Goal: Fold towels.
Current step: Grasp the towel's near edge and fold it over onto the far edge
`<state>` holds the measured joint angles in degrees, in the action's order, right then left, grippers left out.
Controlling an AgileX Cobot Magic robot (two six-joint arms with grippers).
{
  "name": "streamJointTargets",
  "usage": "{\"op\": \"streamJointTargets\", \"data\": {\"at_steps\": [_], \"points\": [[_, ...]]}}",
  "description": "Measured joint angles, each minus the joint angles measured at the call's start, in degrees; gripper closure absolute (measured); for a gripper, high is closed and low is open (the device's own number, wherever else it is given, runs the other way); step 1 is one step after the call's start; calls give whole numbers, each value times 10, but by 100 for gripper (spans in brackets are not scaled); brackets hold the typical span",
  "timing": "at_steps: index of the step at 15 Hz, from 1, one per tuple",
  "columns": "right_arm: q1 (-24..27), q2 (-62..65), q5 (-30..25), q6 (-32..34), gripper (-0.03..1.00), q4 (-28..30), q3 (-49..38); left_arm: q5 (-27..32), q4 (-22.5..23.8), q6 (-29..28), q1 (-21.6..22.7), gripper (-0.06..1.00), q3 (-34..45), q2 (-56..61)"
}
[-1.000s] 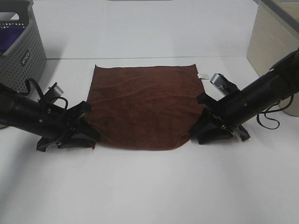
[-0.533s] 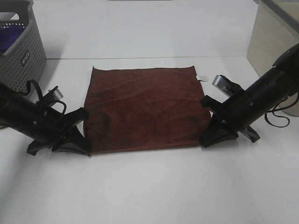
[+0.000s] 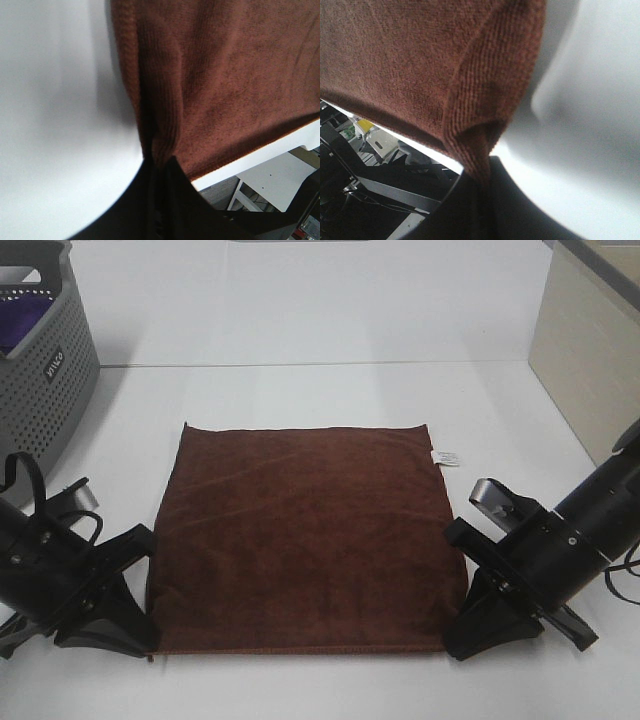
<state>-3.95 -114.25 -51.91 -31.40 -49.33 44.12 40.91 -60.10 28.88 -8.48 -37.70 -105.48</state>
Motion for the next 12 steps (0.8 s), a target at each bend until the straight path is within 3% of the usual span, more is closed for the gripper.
{"op": "streamJointTargets", "data": {"at_steps": [7,10,12], "points": [[-1,0,-45,23,97,28,123,-3,48,-50,0,94,-100,3],[-1,-1,-62,72,97,61,266,11,112,-121,0,94,-234,-11],[-1,-3,-62,81,97,62,299,11,127,-138,0,94,-265,-25]]}}
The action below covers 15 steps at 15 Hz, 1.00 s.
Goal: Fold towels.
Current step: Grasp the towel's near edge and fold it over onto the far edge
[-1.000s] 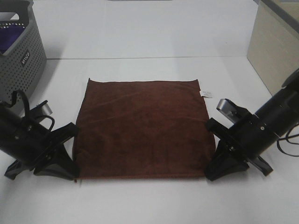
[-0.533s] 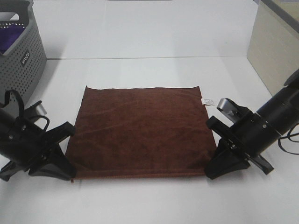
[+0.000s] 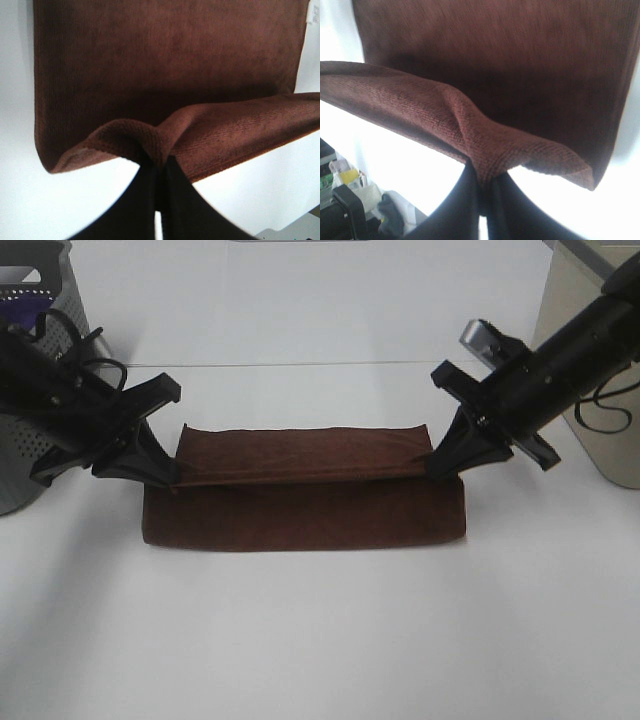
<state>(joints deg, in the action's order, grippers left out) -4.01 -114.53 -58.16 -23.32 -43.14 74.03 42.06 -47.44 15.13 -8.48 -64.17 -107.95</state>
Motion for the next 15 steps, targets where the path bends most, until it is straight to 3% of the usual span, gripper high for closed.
{"op": "streamJointTargets", "data": {"at_steps": [7,13,15], "points": [[-21,-118,-1,24,97,32,193,-22,40,-21,2,94,-136,-118],[-21,-172,36,33,97,33,241,-88,38,-16,2,94,-171,-147],[-25,-172,73,33,97,26,246,-126,34,-3,1,94,-172,-147]]}}
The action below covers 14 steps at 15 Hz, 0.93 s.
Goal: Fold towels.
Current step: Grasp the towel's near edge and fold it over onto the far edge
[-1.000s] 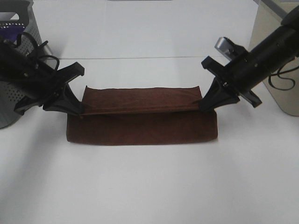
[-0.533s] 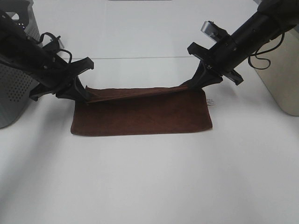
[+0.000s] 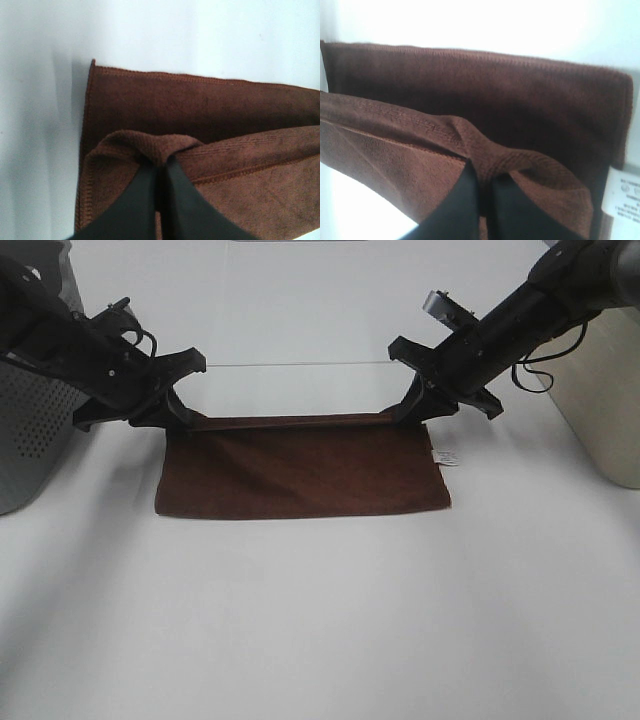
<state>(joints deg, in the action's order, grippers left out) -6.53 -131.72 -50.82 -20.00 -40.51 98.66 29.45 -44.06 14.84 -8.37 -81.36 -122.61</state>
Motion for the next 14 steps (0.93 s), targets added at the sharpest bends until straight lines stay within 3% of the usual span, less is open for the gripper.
{"op": "streamJointTargets", "data": {"at_steps": [7,9,11,12,14], "points": [[-2,-41,25,14,94,-2,22,-49,-17,3,-8,91,-1,-49],[0,-41,38,24,73,12,23,-58,-11,15,-6,69,-1,-52],[5,-41,28,26,34,13,23,-58,-10,18,-5,32,-1,-52],[5,-41,18,26,21,13,23,-54,-10,19,-5,19,-1,-52],[5,-35,5,26,11,17,23,-47,2,19,-5,9,-3,-45]]}}
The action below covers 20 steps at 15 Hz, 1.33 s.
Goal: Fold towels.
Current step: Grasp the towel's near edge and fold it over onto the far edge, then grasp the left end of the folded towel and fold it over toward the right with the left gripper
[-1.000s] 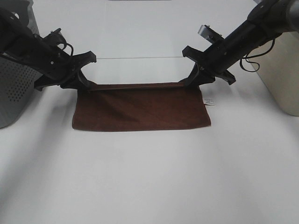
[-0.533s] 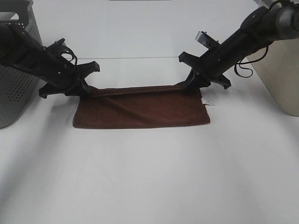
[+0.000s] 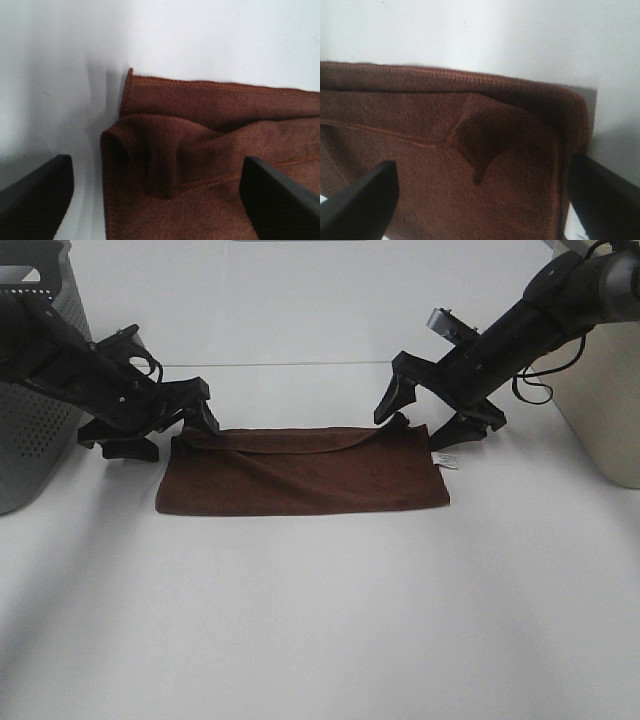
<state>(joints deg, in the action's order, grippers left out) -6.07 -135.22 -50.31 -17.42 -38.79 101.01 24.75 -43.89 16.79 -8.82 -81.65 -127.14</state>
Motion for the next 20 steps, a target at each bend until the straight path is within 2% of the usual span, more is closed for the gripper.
{"op": "streamJointTargets", "data": {"at_steps": [2,4,5,6,7,8,9,12,14,16,17,18,19,20], "points": [[0,25,-11,1,9,30,0,17,28,-9,8,8,0,17],[1,33,-29,6,9,45,2,35,30,-28,15,8,0,19],[1,34,-69,21,9,73,3,65,29,-54,30,8,0,10],[1,34,-69,21,9,73,3,65,29,-54,30,8,0,10],[1,34,-81,26,9,85,3,71,18,-57,35,8,-1,1],[1,34,-91,30,9,98,3,78,-23,-52,37,10,-10,-11],[1,34,-91,30,9,98,3,78,-23,-52,37,10,-10,-11],[1,34,-93,31,9,100,3,129,-84,-7,30,29,-42,-41],[1,34,-93,31,9,100,3,160,-90,-5,26,46,-59,-56],[1,34,-93,31,9,101,3,175,-60,-30,30,79,-72,-58],[1,34,-93,31,9,101,3,182,-35,-49,34,90,-83,-57],[1,34,-93,31,9,101,3,187,1,-69,37,93,-92,-53],[1,34,-93,31,9,101,3,203,79,-117,38,93,-120,-37],[1,34,-93,31,9,101,3,221,115,-141,38,93,-136,-29]]}}
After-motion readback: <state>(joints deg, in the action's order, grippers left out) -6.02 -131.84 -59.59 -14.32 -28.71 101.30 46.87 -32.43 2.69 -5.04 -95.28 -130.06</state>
